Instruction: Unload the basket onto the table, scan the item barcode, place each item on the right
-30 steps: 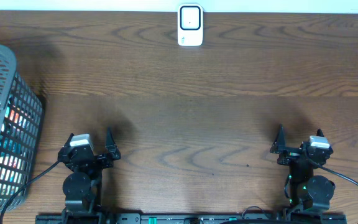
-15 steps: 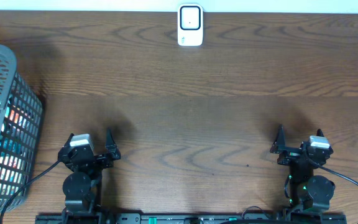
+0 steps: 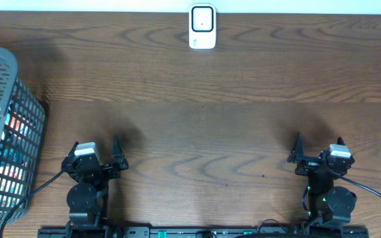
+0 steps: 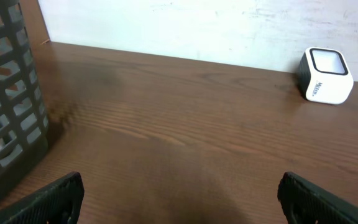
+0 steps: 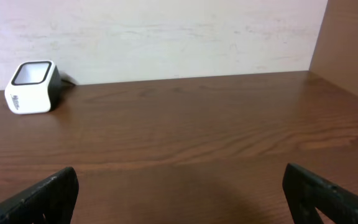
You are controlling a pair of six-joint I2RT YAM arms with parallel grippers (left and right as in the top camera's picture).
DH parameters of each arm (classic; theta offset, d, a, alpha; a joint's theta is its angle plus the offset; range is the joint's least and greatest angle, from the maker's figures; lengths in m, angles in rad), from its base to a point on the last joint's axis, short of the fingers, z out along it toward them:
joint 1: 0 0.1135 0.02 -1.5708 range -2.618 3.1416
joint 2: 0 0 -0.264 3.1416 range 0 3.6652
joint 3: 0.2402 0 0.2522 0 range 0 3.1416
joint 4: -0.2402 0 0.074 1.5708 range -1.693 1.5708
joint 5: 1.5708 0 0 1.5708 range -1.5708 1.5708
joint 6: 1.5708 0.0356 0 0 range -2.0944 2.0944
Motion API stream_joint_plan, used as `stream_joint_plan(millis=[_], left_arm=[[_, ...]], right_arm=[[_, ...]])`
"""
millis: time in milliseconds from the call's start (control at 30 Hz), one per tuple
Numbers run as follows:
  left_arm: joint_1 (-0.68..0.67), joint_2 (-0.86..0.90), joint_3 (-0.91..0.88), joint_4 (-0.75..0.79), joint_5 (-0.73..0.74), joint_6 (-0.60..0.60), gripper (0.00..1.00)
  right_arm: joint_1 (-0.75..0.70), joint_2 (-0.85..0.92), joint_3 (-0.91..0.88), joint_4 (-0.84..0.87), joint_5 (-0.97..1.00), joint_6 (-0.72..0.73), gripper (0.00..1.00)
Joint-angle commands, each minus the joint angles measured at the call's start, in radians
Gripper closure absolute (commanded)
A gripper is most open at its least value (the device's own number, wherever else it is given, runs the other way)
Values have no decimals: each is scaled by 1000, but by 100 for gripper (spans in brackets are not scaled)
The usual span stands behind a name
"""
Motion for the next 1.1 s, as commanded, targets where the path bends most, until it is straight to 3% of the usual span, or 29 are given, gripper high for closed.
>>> stream_joint_plan(millis=[0, 1067], left_arm=[[5, -6, -26, -8, 5, -1, 2], [5, -6, -26, -8, -3, 29, 2]], right_arm=[[-4, -9, -3, -3, -5, -18, 1], [-4, -9, -3, -3, -5, -18, 1]])
